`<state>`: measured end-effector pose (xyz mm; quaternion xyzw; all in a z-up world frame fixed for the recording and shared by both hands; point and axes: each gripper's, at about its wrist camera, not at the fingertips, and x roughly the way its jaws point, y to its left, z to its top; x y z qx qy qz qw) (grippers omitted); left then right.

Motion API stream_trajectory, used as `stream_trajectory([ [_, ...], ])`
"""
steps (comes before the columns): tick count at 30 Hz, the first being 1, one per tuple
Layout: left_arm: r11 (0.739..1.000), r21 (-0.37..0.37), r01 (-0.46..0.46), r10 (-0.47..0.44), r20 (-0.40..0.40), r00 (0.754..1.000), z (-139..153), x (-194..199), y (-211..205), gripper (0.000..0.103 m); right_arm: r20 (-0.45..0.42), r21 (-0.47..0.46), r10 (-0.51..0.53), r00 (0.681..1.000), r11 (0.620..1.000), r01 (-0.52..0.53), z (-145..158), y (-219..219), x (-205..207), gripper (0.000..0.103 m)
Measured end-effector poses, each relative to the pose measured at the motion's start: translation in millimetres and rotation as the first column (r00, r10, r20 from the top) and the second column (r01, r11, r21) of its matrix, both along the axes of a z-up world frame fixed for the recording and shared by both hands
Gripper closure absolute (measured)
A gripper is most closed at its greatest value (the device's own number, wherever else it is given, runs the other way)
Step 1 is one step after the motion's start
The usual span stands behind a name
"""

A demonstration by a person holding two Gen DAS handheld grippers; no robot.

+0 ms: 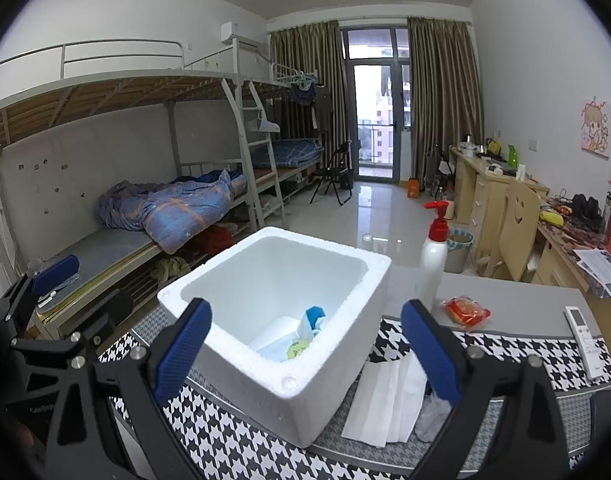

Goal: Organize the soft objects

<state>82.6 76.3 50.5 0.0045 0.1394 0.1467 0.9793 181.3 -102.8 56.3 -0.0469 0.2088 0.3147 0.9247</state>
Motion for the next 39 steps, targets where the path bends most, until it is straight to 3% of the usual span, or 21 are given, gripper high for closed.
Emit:
stream_trajectory([
  [11,1.000,0.018,0.015,-0.016,0.029,0.999,-1.1,-11.4,-10.9,0.001,0.016,0.029,0.013,1.000,0.999,-0.014,-9.4,-14.9,-19.7,0.006],
  [24,0.997,-0.021,0.076,-0.075,0.052,0.996,-6.7,-21.5,-16.8,0.001,0.036,0.047,-0.008,0.999,0.999,0.007,-22.8,-37.1,-34.1,0.006],
  [29,0.996,-0.016,0.093,-0.092,0.052,0.994,-12.7,-22.4,-25.1,0.001,0.052,0.027,-0.060,0.997,0.998,0.059,-31.2,-47.3,-35.8,0.006],
  [39,0.988,-0.020,0.154,-0.153,0.041,0.987,-19.3,-18.1,-35.9,0.001,-0.003,0.037,-0.115,0.993,0.993,0.115,-41.3,-68.6,-30.2,0.006],
])
